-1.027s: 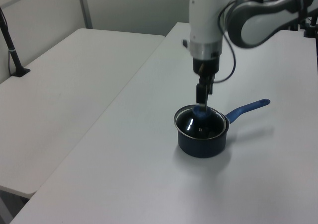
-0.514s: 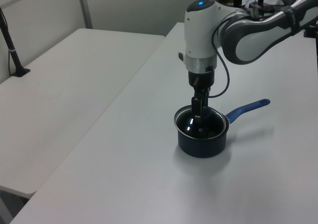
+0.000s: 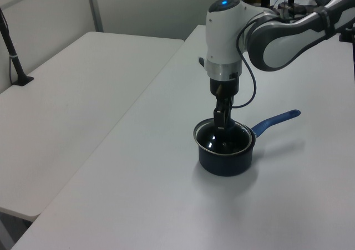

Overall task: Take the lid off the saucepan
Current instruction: 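Lower onto the blue knob, close the gripper, and lift the lid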

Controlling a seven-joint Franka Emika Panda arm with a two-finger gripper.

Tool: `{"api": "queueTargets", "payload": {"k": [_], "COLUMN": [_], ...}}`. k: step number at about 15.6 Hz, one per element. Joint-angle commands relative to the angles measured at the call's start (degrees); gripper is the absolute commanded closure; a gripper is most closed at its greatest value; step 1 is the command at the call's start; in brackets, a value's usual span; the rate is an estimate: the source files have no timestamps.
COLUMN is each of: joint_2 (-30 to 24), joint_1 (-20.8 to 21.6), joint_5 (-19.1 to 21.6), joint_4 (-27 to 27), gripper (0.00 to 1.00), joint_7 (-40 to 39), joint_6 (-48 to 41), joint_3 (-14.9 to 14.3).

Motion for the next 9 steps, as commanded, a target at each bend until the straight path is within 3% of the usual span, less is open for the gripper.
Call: {"api": "queueTargets", "payload": {"k": [1, 5, 9], "joint_2": [-3.1, -4.6, -5.2], "joint_1": [0.3, -2.8, -10.4], "joint_5": [-0.8, -0.6, -0.2], "joint_4": [-0.2, 0.5, 0.1], "gripper": [0.74, 0.74, 0.74], "joint_7": [-0.4, -3.5, -9.9], "joint_6": [-1.4, -4.9, -5.3], "joint_3": [-1.2, -1.2, -1.2]}}
